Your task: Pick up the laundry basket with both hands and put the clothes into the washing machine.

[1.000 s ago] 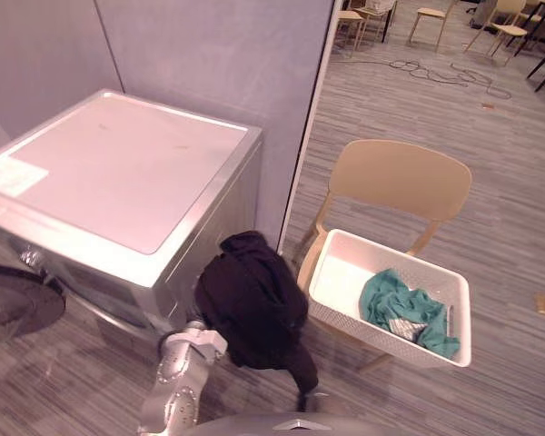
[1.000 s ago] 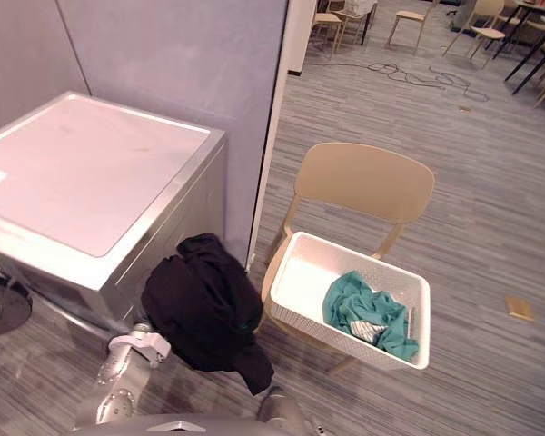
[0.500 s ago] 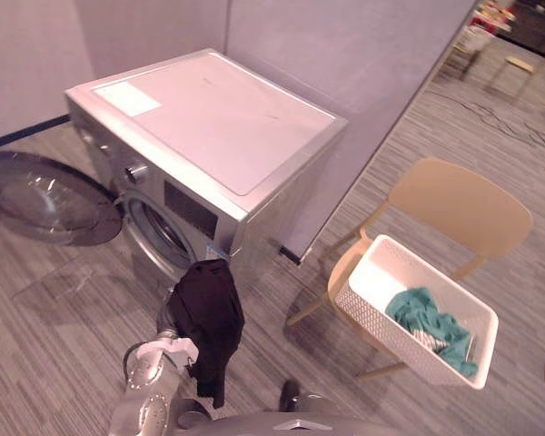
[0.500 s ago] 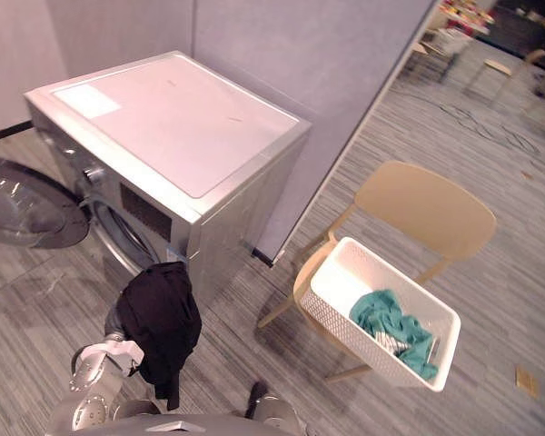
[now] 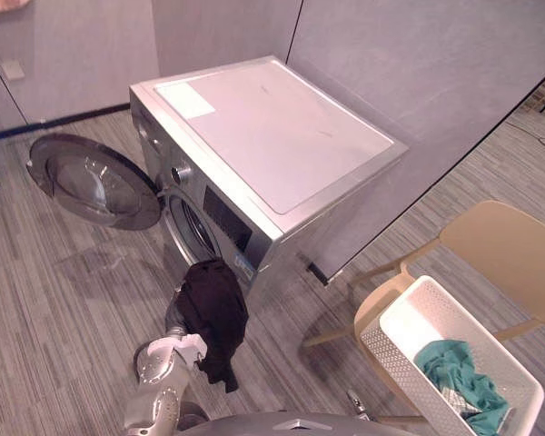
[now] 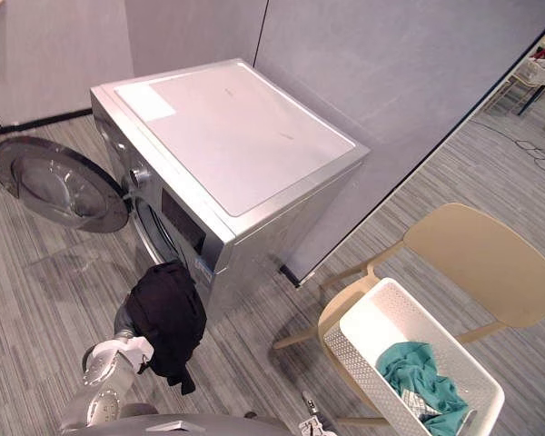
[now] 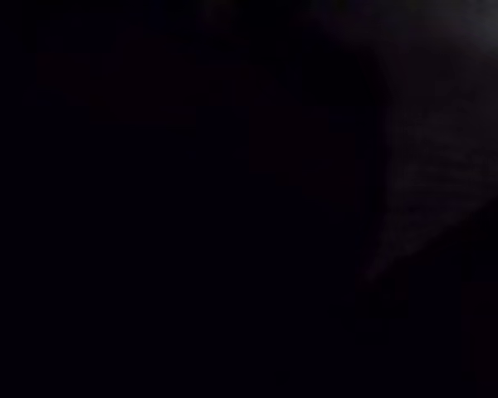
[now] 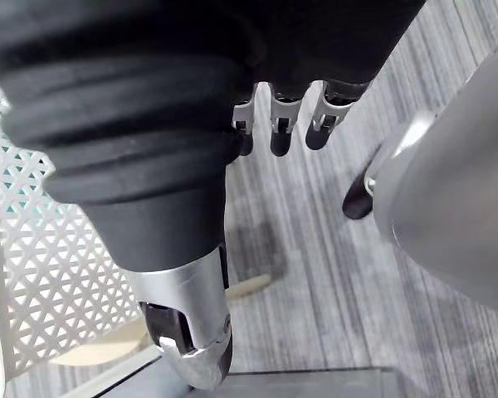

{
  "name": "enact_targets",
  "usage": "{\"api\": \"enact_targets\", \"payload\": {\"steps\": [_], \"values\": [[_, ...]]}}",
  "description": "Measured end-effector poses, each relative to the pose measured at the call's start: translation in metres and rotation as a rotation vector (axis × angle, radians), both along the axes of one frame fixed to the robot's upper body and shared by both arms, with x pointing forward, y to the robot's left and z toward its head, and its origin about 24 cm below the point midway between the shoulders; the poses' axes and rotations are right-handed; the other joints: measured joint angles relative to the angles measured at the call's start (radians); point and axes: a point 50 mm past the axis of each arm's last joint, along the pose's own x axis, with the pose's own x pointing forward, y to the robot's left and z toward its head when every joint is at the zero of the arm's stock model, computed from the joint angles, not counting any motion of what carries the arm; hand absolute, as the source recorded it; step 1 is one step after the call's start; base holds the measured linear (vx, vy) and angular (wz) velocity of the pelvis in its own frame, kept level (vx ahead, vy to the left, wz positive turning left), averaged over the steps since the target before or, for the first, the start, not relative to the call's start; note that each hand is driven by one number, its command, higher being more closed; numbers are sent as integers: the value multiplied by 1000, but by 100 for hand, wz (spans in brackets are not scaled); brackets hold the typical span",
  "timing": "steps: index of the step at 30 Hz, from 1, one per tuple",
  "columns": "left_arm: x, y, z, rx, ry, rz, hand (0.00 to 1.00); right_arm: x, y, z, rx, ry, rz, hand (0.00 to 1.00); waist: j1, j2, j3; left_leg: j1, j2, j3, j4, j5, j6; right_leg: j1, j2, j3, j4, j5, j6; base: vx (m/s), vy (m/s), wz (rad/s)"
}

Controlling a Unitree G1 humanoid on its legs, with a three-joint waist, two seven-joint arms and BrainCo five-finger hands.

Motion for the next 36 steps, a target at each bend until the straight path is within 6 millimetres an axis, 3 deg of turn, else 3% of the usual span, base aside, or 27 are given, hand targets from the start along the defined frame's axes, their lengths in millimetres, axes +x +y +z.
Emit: {"api": "enact_targets", "payload": {"steps": [1, 2, 5, 6, 7, 8, 10, 13, 14, 15, 16, 17, 18, 19, 20, 21, 22, 24, 25, 26, 27, 29, 30, 32, 34, 35, 36], "values": [[0, -1, 0, -3, -1, -3, 100, 0, 0, 0, -3, -1, -1, 0, -2, 19, 12, -15, -2, 1, 30, -2, 3, 0, -3, -2, 10, -10, -14, -71, 21, 28], [0, -2, 1, -6, -5, -5, 100, -1, 0, 0, -5, -1, -2, 0, -8, 16, 14, -51, -7, 0, 108, -4, 6, 0, -10, -6, 33, -45, -36, -83, 21, 36], [-3, -5, 0, -33, 0, 8, 100, -2, -4, 1, -14, 3, 1, 0, -18, 22, 40, -168, 0, 8, 319, 0, 1, 18, -50, -35, 78, -125, -1, -126, 49, 50], [-5, -7, -1, -41, 8, 13, 100, -2, -7, 1, -20, 5, 3, 0, -16, 31, 49, -171, 1, 18, 319, 3, 9, 14, -59, -36, 83, -137, -9, -179, 119, 34], [-9, -8, -4, -51, 22, 19, 100, -7, -8, 0, -24, 18, 10, 0, -14, 21, 52, -173, 1, 64, 304, -16, 57, -4, -86, -41, 88, -144, -4, -157, 106, 28], [-11, -11, -5, -68, 30, 28, 100, -6, -10, 1, -35, 17, 34, 0, -13, 33, 56, -186, 24, 112, 302, -38, 102, -18, -100, -39, 90, -143, 0, -115, 117, 27], [-11, -13, -5, -76, 33, 30, 100, -6, -10, 1, -32, 25, 43, 0, -19, 28, 58, -220, 59, 124, 296, -51, 113, -46, -134, -34, 88, -141, 15, -38, 222, 24], [-10, -15, -5, -78, 37, 31, 100, -10, -7, -1, -10, 48, 42, 0, -39, 7, 65, -295, 76, 49, 211, -35, 101, -65, -223, 10, 72, -167, 67, 56, 396, 39], [-11, -18, -8, -98, 53, 24, 100, -19, -7, -4, 12, 73, -4, 0, -48, 0, 64, -305, 67, 63, 211, 32, -10, -44, -267, 30, 34, -170, 79, 169, 608, 45], [-10, -18, -13, -98, 76, 19, 100, -24, -2, -7, 44, 96, -49, 0, -56, -18, 59, -320, 19, 89, 275, -12, -7, -12, -310, 46, -14, -143, 66, 182, 531, 21], [-11, -15, -16, -89, 94, 29, 100, -26, 1, -9, 70, 101, -98, 0, -59, -18, 59, -335, 9, 93, 321, -40, 2, 2, -322, 49, -43, -83, 57, 210, 613, -11], [-11, -11, -20, -60, 112, 25, 100, -29, 0, -9, 81, 103, -139, 0, -66, -21, 56, -359, -3, 100, 398, -73, 17, 12, -336, 65, -96, 54, 79, 202, 641, -36], [-10, -6, -20, -27, 110, 4, 100, -31, 2, -10, 90, 115, -154, 0, -75, -22, 45, -378, -19, 124, 421, -93, 51, 2, -354, 60, -152, 192, 66, 187, 650, -42], [-7, -4, -19, -12, 99, -10, 100, -31, 3, -10, 94, 117, -161, 0, -79, -32, 33, -387, -24, 140, 420, -100, 64, -11, -357, 56, -177, 274, 52, 210, 703, -71], [0, -2, -14, 22, 69, -42, 100, -26, 0, -10, 91, 109, -176, 0, -73, -4, 32, -391, -24, 193, 391, -107, 107, -60, -355, 57, -255, 511, -60, 137, 457, -67], [3, 0, -11, 35, 57, -47, 100, -23, -2, -9, 84, 106, -174, 0, -78, 4, 34, -389, -17, 214, 377, -103, 129, -83, -345, 57, -229, 527, -78, 158, 499, -64], [9, 1, -6, 52, 30, -55, 100, -21, -5, -8, 74, 107, -169, 0, -86, 21, 35, -386, -16, 226, 359, -97, 149, -119, -325, 54, -142, 481, -53, 121, 315, -42], [15, 4, 4, 86, -32, -58, 100, -10, -8, -5, 42, 82, -98, 0, -72, 39, 32, -332, -23, 282, 294, -90, 185, -155, -251, 7, 15, 343, -85, 174, 408, -48], [15, 6, 6, 90, -43, -55, 100, -6, -9, -4, 28, 75, -60, 0, -71, 41, 31, -317, -30, 295, 269, -86, 193, -157, -235, -2, 42, 311, -85, 119, 259, -32], [16, 7, 7, 94, -54, -47, 100, 3, -11, -1, -9, 56, 20, 0, -77, 51, 32, -290, -44, 310, 220, -73, 205, -158, -191, -3, 91, 231, -71, 83, 196, -21], [16, 8, 8, 100, -56, -45, 100, 7, -13, 1, -28, 46, 54, 0, -79, 56, 31, -275, -47, 320, 198, -64, 211, -158, -165, -2, 115, 195, -61, 61, 153, -37], [12, 11, 4, 109, -37, -26, 100, 29, -10, 10, -74, -40, 155, 0, -79, 55, 28, -197, -79, 381, 70, -10, 218, -166, -67, -9, 210, 44, -57, 53, 100, -49], [11, 11, 3, 107, -31, -20, 100, 36, -8, 12, -80, -65, 177, 0, -78, 54, 25, -182, -88, 395, 37, 4, 218, -174, -46, -16, 225, 12, -59, 44, 0, -49], [8, 7, -3, 108, 0, -17, 100, 64, 8, 20, -63, -180, 240, 0, -74, 49, 22, -123, -129, 416, -84, 44, 212, -208, 66, 10, 239, -120, -74, 38, -85, -52], [7, 2, -9, 93, 30, -20, 100, 75, 15, 25, -53, -231, 265, 0, -87, 57, 28, -93, -138, 419, -118, 67, 199, -240, 135, 27, 194, -158, -102, 46, -173, -22], [10, -4, -14, 80, 51, -24, 100, 80, 13, 29, -68, -259, 276, 0, -100, 65, 42, -76, -146, 418, -121, 79, 188, -245, 136, 25, 85, -133, -121, 56, -183, 8], [11, -5, -15, 79, 57, -25, 100, 81, 13, 30, -70, -271, 280, 0, -108, 54, 47, -66, -168, 411, -122, 80, 185, -235, 113, 25, -6, -69, -120, 89, -156, 30]]}}
